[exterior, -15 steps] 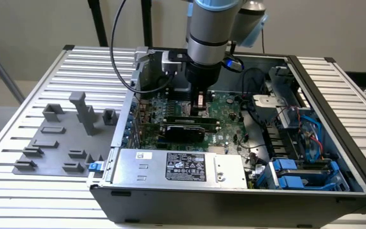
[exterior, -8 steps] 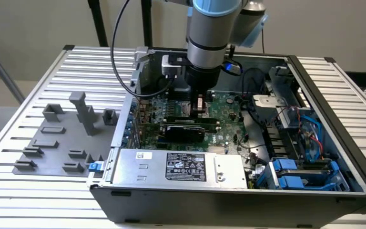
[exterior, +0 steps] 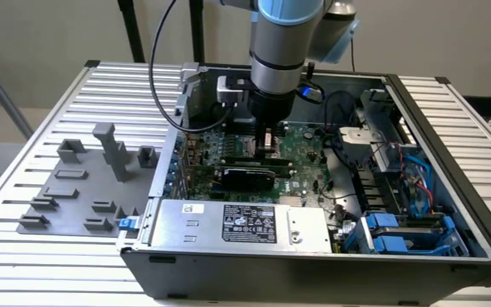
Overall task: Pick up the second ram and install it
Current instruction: 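Press down the second ram until it locks into place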
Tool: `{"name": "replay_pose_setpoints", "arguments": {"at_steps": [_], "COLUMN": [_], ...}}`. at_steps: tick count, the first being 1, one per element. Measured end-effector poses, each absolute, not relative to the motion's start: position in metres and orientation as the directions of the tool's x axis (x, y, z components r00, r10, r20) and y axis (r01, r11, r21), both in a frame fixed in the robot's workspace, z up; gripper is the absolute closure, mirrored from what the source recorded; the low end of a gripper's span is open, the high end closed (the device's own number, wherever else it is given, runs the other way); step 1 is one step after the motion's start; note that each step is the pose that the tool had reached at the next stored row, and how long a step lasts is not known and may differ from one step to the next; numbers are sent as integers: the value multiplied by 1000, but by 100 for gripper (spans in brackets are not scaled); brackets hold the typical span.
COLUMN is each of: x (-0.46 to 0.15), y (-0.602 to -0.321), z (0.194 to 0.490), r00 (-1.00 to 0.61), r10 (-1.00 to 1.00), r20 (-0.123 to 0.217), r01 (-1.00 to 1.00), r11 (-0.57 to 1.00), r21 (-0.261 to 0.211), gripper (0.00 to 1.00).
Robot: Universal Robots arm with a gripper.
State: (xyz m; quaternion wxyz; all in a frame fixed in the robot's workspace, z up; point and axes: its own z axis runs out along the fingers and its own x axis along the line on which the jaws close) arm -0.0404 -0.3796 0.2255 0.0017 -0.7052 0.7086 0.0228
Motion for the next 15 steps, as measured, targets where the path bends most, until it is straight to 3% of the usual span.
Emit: {"name": "replay_pose_setpoints", "arguments": {"at_steps": [15], "x": [-40], "y": [-380], "z": [243], "r00": [-5], "r10": [-999], "r20": [-35], "r01": [-999], "r11": [4], "r21": [32], "gripper": [100]}}
